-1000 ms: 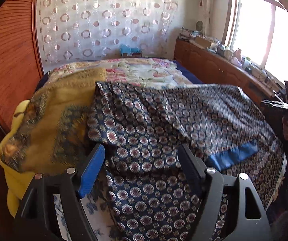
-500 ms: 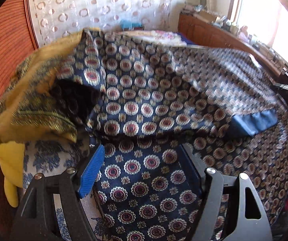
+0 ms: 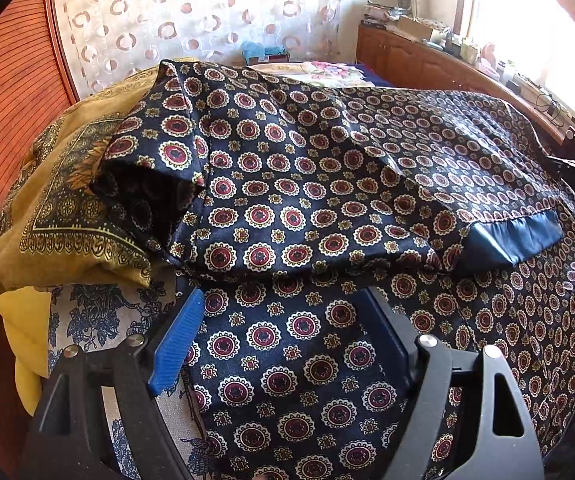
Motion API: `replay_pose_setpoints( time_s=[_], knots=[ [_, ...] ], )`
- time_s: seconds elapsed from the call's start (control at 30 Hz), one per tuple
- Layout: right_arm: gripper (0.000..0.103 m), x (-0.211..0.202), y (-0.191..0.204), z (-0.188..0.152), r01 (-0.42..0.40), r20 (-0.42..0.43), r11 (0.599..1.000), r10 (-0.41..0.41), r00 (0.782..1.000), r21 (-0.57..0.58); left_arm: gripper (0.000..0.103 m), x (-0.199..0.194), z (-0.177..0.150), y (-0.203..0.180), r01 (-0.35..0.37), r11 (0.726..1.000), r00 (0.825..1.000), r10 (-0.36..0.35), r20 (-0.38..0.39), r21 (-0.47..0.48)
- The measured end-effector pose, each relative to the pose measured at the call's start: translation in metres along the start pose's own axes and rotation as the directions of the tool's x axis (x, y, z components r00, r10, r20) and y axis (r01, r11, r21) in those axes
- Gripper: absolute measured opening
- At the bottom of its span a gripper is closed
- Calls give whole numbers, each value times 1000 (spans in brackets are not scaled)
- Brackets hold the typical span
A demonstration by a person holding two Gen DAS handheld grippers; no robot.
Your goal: Fold small clothes
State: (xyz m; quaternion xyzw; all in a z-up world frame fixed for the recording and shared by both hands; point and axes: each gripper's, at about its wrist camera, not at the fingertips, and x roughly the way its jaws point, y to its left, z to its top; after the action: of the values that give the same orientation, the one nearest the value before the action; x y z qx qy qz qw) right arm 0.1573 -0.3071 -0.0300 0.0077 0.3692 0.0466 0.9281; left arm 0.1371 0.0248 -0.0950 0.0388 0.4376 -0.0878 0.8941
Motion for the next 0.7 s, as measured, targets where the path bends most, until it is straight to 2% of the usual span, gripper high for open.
replay_pose_setpoints(
  time_s=[0.2, 0.3, 0.4, 0.47, 0.6, 0.67, 0.7],
  knots=[
    [3, 12, 7, 2, 22, -25, 1000, -23, 999, -7, 81, -6, -5, 3, 2, 1000, 1000, -2, 2, 4],
    [3, 25, 17, 2, 38, -28, 999, -39, 999, -16, 76, -14, -9, 0, 27, 999, 1000, -27, 10, 40],
    [3, 30, 24, 2, 60, -28, 998, -61, 998, -33, 75, -29, -11, 1, 6, 999, 998, -8, 57, 36],
    [3, 33, 29, 2, 71, -26, 997, -72, 997, -44, 68, -43, -10, 6, 15, 1000, 995, -16, 93, 10],
    [3, 35, 31, 1, 69, -23, 997, -70, 997, -41, 43, -68, -3, 16, 52, 999, 985, -50, 162, -9],
    [3, 35, 32, 1, 66, -23, 997, -67, 997, -36, 43, -76, 4, 20, 42, 999, 982, -39, 184, -15],
    [3, 35, 32, 1, 66, -23, 997, -67, 998, -34, 43, -79, 7, 22, 5, 1000, 979, 0, 202, -21]
  ],
)
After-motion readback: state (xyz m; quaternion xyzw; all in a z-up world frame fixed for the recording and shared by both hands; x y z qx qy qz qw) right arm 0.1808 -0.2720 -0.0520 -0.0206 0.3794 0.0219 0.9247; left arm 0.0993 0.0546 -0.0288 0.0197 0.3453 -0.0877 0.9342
